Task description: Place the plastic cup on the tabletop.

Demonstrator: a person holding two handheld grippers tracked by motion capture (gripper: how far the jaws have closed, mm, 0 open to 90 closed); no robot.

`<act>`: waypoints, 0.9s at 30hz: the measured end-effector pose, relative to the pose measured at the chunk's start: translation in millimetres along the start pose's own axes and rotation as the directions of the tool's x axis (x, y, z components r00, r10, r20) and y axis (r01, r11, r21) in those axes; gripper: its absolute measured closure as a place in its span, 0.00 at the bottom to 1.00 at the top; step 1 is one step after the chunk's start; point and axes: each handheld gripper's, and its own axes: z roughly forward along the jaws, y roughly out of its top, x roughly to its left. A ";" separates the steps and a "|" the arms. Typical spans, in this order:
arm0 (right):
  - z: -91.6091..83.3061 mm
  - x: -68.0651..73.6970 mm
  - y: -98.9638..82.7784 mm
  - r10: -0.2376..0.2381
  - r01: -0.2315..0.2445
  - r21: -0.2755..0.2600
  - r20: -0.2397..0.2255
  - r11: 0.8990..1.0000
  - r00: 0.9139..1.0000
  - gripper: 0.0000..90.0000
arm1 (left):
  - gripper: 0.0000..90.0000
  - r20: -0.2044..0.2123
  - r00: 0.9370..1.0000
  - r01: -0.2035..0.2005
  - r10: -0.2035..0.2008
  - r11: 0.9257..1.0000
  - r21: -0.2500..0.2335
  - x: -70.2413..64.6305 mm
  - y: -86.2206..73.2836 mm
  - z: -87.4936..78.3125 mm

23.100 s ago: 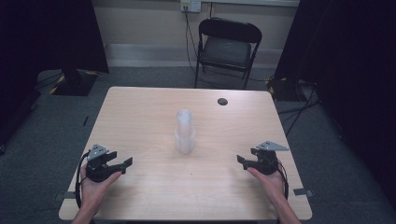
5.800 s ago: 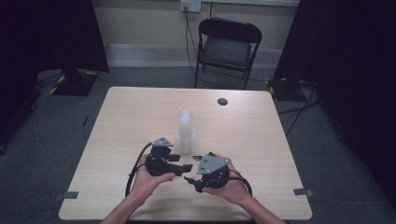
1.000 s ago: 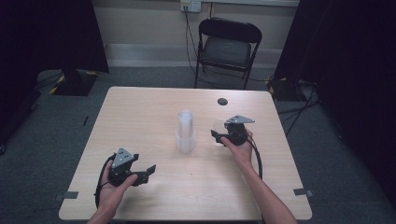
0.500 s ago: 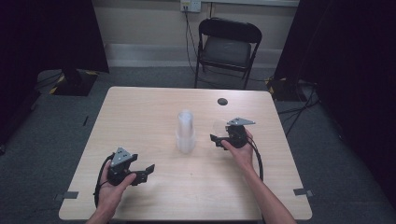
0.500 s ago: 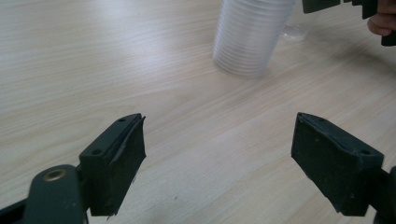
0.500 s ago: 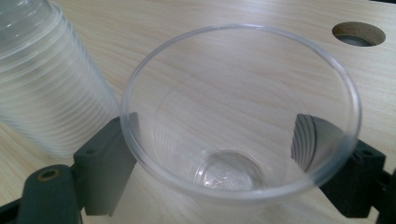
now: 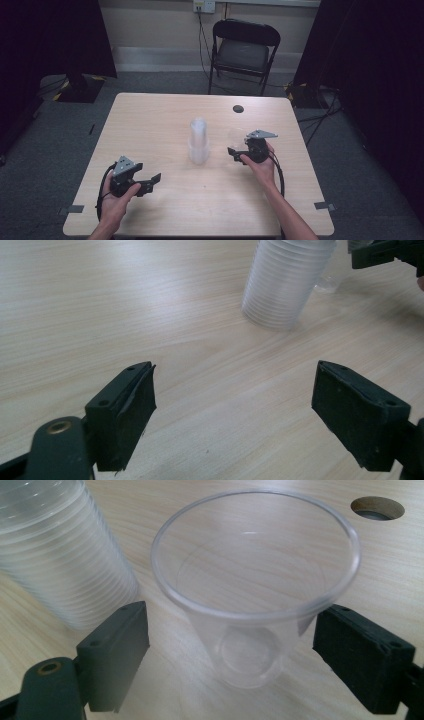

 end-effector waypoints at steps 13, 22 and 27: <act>-25.8 -3.1 -6.0 0.014 -0.014 0.007 -0.015 1.000 1.000 0.17 | 0.20 -0.036 0.999 0.028 -0.028 1.000 0.003 7.2 -4.0 -5.9; -59.1 -2.9 -10.2 0.007 -0.007 -0.004 -0.018 1.000 1.000 0.20 | 0.21 -0.064 0.998 0.029 -0.029 1.000 0.002 13.3 -7.2 -11.9; -75.2 1.6 -16.5 0.008 -0.008 0.002 -0.016 1.000 1.000 0.21 | 0.21 -0.080 0.996 0.037 -0.036 0.999 0.019 14.0 -7.8 -14.4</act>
